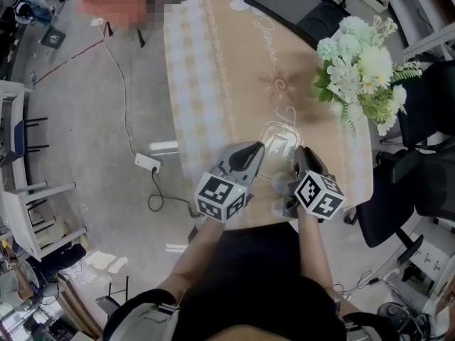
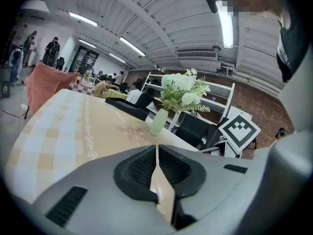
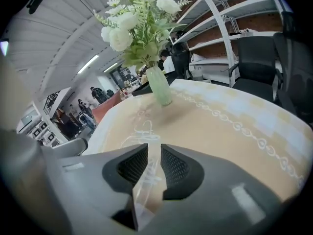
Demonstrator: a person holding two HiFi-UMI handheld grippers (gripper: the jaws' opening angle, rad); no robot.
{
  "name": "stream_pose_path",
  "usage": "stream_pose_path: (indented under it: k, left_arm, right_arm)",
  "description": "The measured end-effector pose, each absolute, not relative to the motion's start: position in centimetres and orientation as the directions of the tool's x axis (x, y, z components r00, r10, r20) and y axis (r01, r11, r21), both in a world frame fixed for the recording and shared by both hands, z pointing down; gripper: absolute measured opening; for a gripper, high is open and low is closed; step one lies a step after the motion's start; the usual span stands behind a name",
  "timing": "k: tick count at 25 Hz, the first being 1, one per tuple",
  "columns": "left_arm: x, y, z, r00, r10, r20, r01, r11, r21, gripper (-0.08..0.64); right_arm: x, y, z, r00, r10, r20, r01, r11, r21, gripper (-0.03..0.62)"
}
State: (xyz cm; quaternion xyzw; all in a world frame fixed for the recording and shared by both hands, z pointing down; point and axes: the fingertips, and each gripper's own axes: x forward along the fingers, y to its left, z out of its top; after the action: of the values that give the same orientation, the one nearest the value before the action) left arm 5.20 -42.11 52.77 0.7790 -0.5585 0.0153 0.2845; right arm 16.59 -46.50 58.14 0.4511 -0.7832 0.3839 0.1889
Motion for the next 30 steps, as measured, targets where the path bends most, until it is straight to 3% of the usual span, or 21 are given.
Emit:
stream_pose_path:
  k: [4, 9, 18, 22, 30]
  left_arm:
    - [5.2, -42.2, 53.0, 0.373, -0.860, 0.348, -0.881, -0.210, 0.425, 0.023]
    - [4.9, -42.2, 53.2, 0.364, -0.861, 0.356, -0.885, -0.200, 0.421, 0.023]
    - [4.6, -42.2, 53.3, 0.363, -0.859, 0.361, -0.885, -0.197, 0.423, 0.023]
    - [4.7, -42.2, 53.3, 0.369, -0.856, 0.362, -0.882, -0.200, 0.426, 0.023]
    - [4.8, -42.0, 53.3, 0.378, -0.851, 0.365, -0.881, -0.209, 0.425, 0.023]
  right_arm:
    - [16.4, -46.5, 58.8, -0.520, -0.543, 0.659, -0.853, 0.297, -0.428, 0.092]
    - [15.7, -46.3, 59.6, -0.516, -0.515, 0.684, -0.857, 0.301, -0.419, 0.154]
    - [15.2, -46.1, 59.9, -0.461, -0.534, 0.709, -0.886, 0.331, -0.326, 0.159]
    - [15.8, -46.2, 60.1, -0.411, -0.554, 0.724, -0.908, 0.322, -0.269, 0.091]
    - [15.9, -46.3, 60.1, -0.401, -0.564, 0.722, -0.911, 0.329, -0.249, 0.069]
